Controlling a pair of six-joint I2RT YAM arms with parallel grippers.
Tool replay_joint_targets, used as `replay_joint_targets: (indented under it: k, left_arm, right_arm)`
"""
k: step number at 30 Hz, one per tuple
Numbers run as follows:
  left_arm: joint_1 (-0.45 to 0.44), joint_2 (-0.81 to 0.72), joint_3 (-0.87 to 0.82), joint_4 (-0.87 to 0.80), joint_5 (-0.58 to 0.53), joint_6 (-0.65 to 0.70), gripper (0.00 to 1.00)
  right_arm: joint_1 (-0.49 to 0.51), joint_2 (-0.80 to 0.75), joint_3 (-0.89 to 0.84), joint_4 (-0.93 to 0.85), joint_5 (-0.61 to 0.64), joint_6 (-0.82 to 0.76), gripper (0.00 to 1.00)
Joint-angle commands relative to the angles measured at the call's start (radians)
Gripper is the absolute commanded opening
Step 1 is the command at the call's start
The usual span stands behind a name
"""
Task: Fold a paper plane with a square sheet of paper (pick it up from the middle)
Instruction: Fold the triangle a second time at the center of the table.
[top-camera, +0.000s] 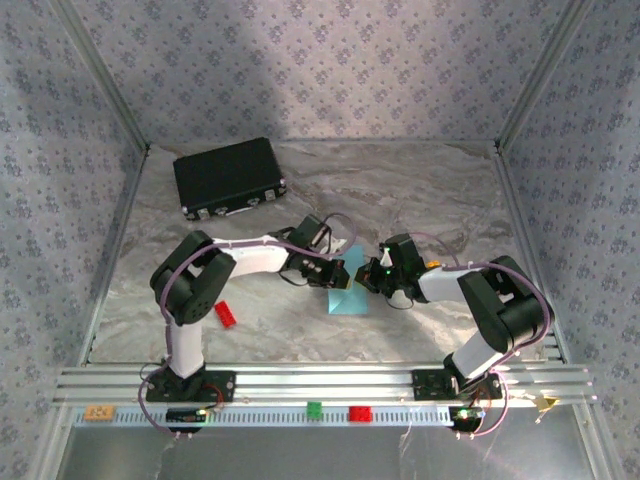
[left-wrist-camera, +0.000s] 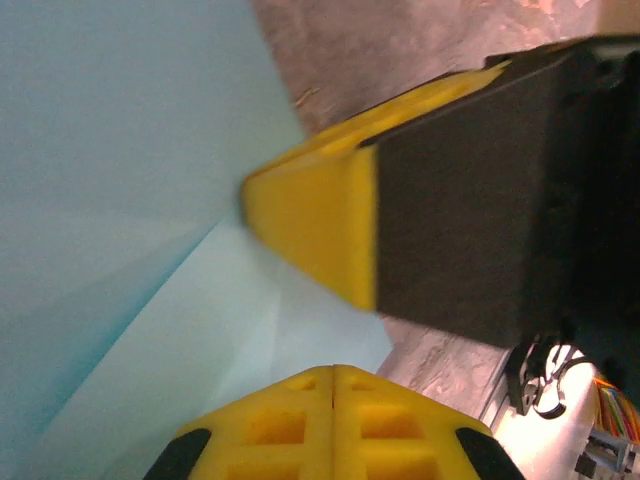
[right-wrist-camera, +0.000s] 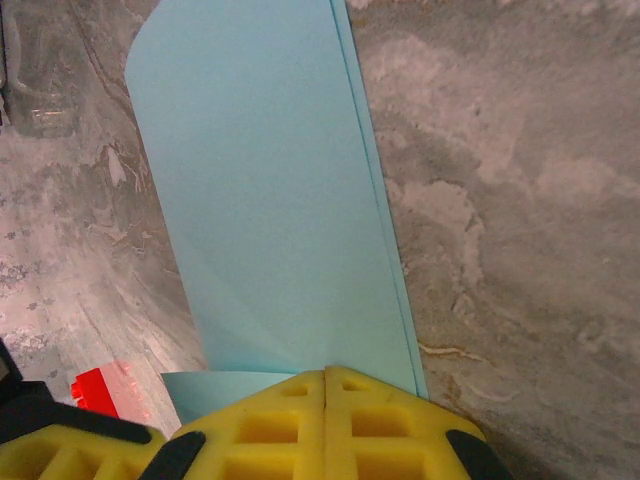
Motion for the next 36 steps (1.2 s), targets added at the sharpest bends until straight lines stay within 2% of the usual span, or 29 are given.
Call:
replay_joint_targets:
  k: [1, 9, 27, 36]
  left_arm:
    - [-0.018, 0.061, 0.033, -0.014, 0.022, -0.015, 0.03]
    - [-0.030, 0.079, 0.019, -0.067, -0.047, 0.023, 0.04]
    - [-0.031, -0.047, -0.143, -0.106, -0.052, 0.078, 0.06]
    - [-0.030, -0.105, -0.230, -0.106, -0.088, 0.068, 0.06]
  right_arm:
    - [-0.009, 0.015, -0.033, -0.063, 0.047, 0.007, 0.01]
    - [-0.009, 0.021, -0.040, -0.063, 0.049, 0.005, 0.01]
    - [-0.011, 0.045, -0.029, -0.066, 0.044, -0.001, 0.00]
    - [-0.011, 0.036, -0.031, -0.071, 0.046, -0.001, 0.00]
